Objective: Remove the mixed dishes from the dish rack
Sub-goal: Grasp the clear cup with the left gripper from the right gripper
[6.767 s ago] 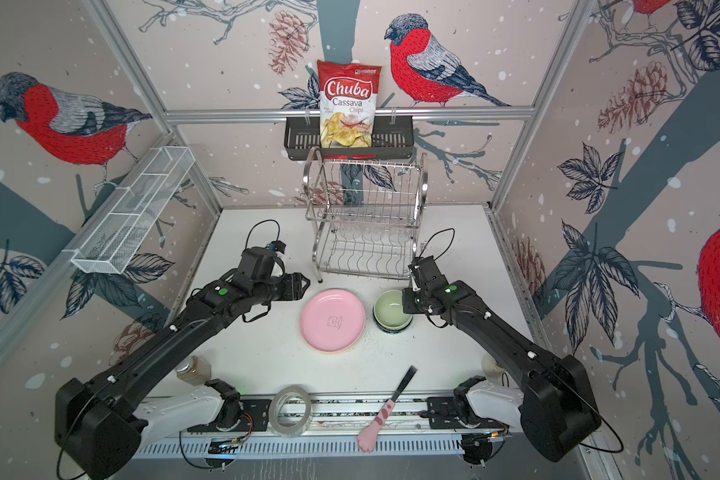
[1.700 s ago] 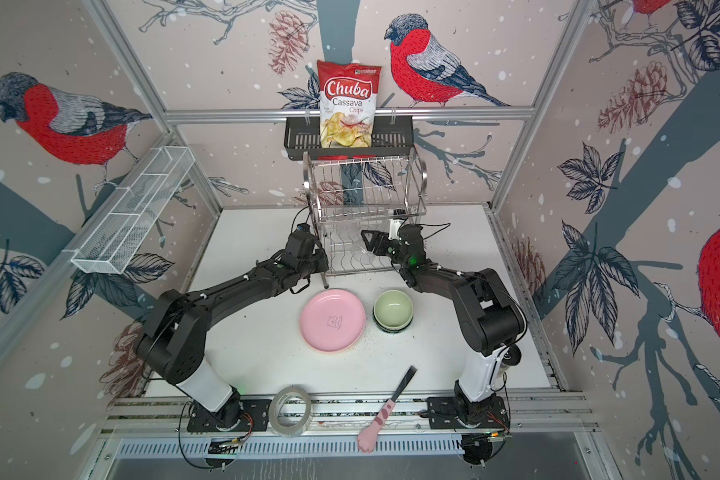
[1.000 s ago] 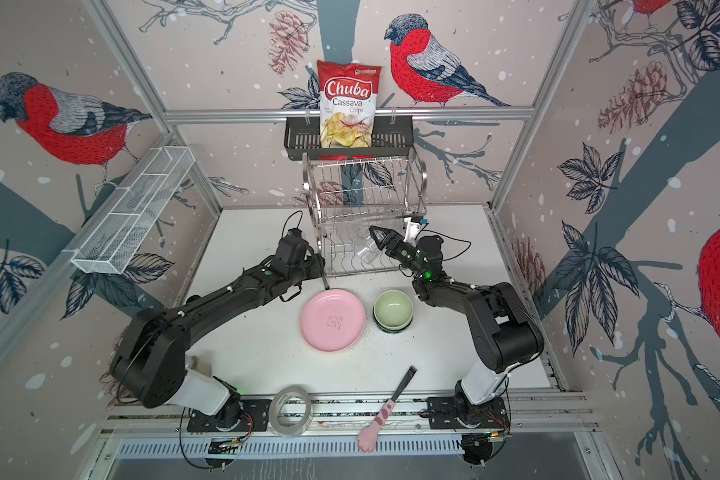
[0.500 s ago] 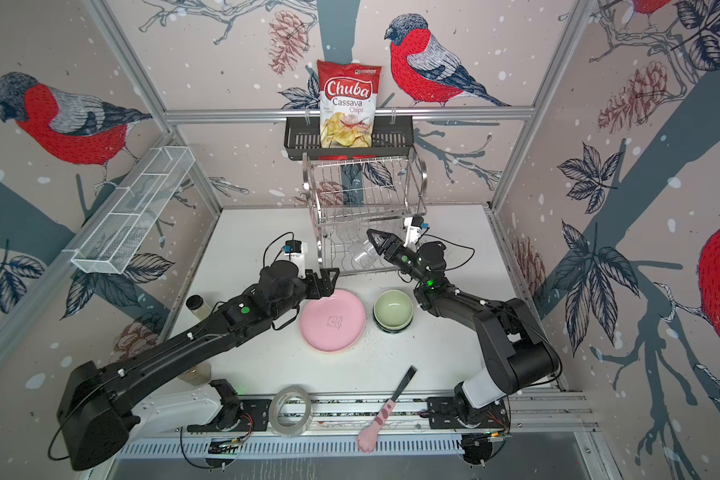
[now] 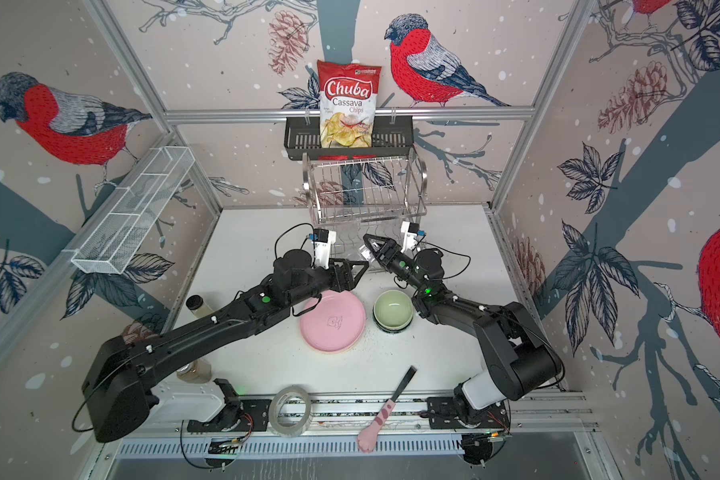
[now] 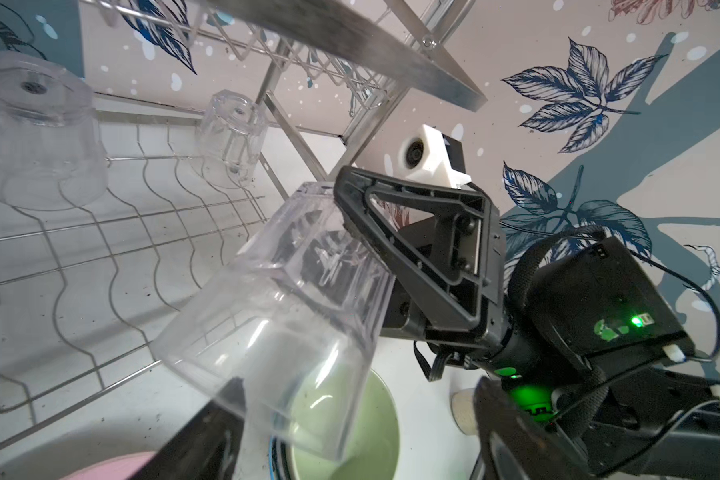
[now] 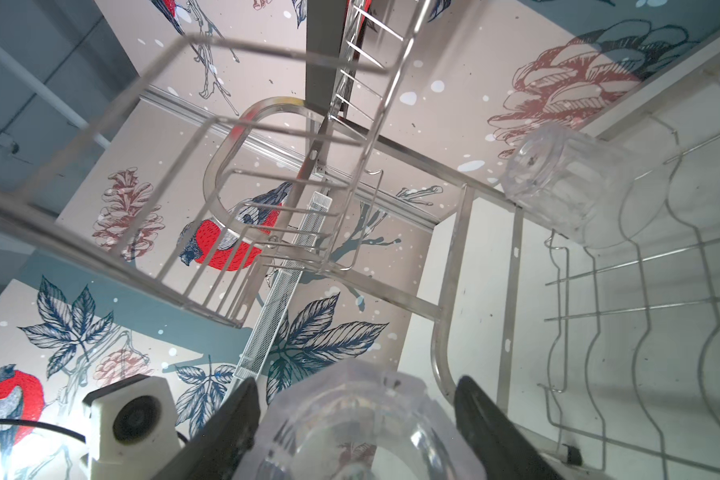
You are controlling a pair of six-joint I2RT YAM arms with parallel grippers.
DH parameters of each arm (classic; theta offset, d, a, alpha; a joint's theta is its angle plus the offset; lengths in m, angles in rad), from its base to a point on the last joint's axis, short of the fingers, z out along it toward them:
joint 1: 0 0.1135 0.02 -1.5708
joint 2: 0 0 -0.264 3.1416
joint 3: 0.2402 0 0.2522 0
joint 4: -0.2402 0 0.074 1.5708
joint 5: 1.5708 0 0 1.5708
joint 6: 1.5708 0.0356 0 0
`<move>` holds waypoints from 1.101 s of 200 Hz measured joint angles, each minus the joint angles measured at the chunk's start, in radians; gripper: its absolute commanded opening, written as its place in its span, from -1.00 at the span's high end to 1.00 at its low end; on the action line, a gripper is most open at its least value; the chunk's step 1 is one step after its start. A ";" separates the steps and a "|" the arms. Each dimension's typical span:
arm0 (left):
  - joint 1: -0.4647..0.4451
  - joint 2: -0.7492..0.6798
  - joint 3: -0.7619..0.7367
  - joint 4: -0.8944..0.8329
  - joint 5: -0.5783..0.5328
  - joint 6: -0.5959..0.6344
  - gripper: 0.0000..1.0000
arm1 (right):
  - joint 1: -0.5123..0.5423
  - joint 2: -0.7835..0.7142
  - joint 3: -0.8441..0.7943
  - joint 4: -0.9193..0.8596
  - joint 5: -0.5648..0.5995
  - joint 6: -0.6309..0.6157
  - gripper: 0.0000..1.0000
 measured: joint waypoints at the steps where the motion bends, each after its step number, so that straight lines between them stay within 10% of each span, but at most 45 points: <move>1: 0.000 0.002 0.001 0.000 0.001 0.000 -0.31 | 0.001 0.000 0.000 0.000 0.001 0.000 0.23; 87: -0.004 0.037 0.069 -0.005 0.021 0.033 1.00 | 0.042 -0.025 0.015 0.038 0.088 0.096 0.24; 103: 0.000 0.027 0.073 -0.009 -0.010 0.017 1.00 | 0.047 -0.032 0.013 0.007 0.085 0.043 0.16; 153: 0.000 0.010 0.099 -0.077 -0.064 0.026 1.00 | 0.052 -0.085 0.017 -0.015 0.056 0.009 -1.00; 220: -0.001 0.018 0.214 -0.271 -0.033 0.058 1.00 | 0.034 -0.206 -0.001 -0.153 0.076 -0.078 -0.99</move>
